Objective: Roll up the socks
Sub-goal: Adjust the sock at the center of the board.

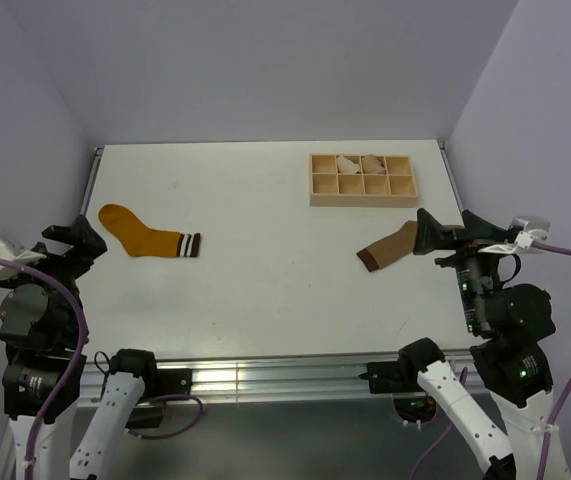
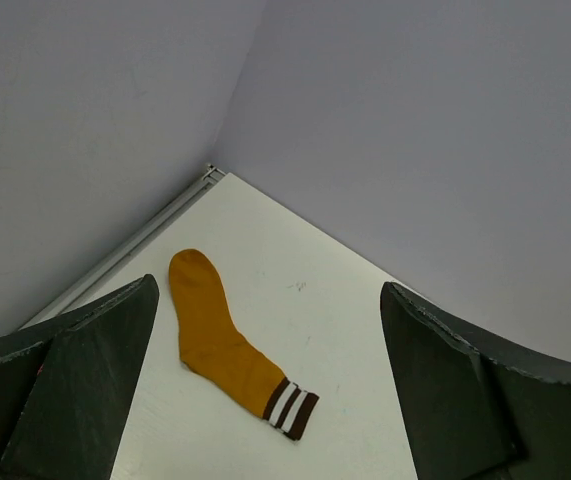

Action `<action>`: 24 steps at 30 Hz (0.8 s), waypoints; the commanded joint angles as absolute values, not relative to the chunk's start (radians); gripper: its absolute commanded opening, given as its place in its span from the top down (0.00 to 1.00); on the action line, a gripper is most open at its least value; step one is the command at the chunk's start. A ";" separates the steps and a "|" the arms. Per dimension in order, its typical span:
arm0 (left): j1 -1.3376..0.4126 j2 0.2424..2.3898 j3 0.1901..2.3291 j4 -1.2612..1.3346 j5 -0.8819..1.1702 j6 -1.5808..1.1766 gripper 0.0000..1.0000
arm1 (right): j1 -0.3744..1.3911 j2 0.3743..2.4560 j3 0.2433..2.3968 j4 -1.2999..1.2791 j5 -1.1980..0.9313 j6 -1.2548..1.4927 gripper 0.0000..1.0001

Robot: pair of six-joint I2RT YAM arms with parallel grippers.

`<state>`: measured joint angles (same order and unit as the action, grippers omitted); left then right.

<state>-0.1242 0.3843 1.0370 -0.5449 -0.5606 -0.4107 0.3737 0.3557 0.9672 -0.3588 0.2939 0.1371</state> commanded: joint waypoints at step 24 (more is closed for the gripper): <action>-0.126 0.820 0.908 -0.528 -0.302 -0.635 0.01 | 0.379 0.526 0.901 -0.371 -0.086 0.370 0.04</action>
